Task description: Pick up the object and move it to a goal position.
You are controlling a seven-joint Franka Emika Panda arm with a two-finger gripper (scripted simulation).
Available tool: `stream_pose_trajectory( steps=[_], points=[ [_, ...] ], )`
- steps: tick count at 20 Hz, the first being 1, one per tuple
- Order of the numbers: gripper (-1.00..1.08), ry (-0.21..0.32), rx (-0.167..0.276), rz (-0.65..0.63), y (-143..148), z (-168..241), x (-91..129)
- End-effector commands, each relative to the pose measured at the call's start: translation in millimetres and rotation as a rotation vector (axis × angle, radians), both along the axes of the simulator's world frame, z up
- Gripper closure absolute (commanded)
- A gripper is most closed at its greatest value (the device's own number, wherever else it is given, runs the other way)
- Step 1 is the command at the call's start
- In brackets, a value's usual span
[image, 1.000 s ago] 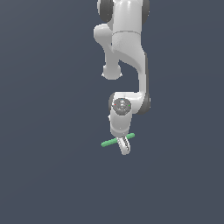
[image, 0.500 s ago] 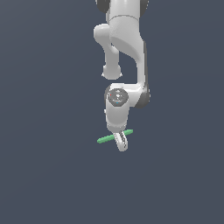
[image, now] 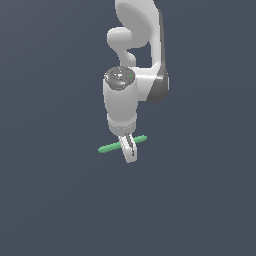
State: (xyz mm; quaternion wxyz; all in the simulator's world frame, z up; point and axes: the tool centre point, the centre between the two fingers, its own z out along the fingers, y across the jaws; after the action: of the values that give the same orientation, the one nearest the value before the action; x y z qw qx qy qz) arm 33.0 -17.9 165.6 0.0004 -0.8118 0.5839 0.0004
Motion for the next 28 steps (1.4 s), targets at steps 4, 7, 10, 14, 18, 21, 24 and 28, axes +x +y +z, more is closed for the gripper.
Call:
stream_pose_trajectory(
  steps=[4,7,10,14,18,21,24,28],
  points=[
    [1.08,0.0,-0.001,-0.001,-23,65,1],
    [1.08,0.0,-0.001,-0.001,-35,99,2],
    [1.08,0.0,-0.002,-0.001,-47,132,4],
    [1.08,0.0,-0.002,0.0,-61,174,7],
    [1.08,0.0,-0.002,0.001,-72,207,9],
    [1.08,0.0,-0.002,0.002,-78,225,11],
    [1.08,0.0,-0.002,0.002,-83,238,13],
    [1.08,0.0,-0.001,0.003,-87,249,14]
  ],
)
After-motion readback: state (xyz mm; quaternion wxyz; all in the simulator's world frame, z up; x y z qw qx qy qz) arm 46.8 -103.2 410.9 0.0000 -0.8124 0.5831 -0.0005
